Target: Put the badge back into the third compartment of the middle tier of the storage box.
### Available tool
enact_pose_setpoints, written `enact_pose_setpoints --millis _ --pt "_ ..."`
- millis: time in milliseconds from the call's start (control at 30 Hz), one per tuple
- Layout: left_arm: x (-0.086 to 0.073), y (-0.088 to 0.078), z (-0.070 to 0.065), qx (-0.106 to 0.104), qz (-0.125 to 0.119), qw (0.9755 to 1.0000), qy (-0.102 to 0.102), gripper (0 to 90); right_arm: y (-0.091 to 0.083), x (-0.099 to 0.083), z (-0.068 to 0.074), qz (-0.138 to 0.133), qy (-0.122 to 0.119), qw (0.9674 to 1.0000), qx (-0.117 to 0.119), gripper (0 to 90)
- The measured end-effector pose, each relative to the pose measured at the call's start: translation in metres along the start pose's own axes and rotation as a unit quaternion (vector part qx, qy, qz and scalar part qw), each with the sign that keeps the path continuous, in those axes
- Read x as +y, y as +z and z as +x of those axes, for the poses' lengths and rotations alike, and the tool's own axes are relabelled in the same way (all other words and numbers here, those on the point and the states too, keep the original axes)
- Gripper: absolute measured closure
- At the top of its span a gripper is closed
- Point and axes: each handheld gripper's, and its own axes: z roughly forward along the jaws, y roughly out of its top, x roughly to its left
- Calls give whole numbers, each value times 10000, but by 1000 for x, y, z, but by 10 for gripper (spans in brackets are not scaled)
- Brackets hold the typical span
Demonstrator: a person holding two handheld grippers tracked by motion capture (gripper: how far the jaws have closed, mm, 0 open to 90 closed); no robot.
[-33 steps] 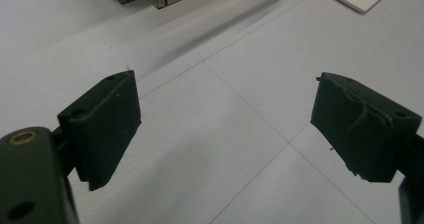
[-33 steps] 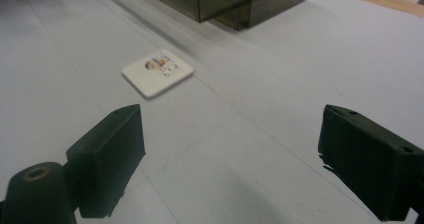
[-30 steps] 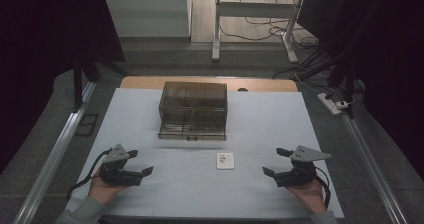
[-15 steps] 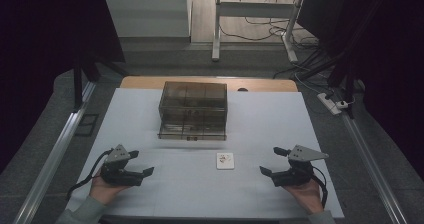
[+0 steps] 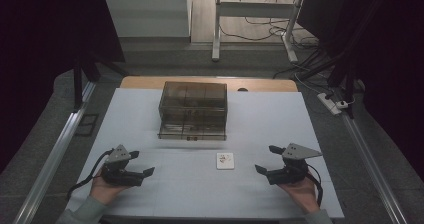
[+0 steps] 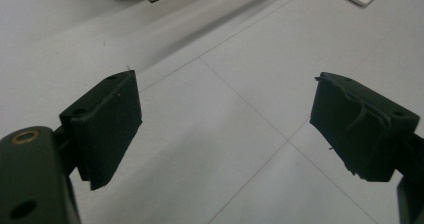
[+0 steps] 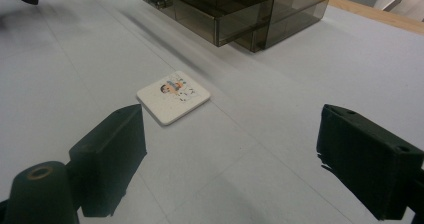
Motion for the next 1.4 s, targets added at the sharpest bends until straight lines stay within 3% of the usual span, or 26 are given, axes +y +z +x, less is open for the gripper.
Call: enact_pose_setpoints --millis 1400 --pt "-1 3 -1 20 92 9999 50 132 52 23 22 320 -391 9975 504 120"
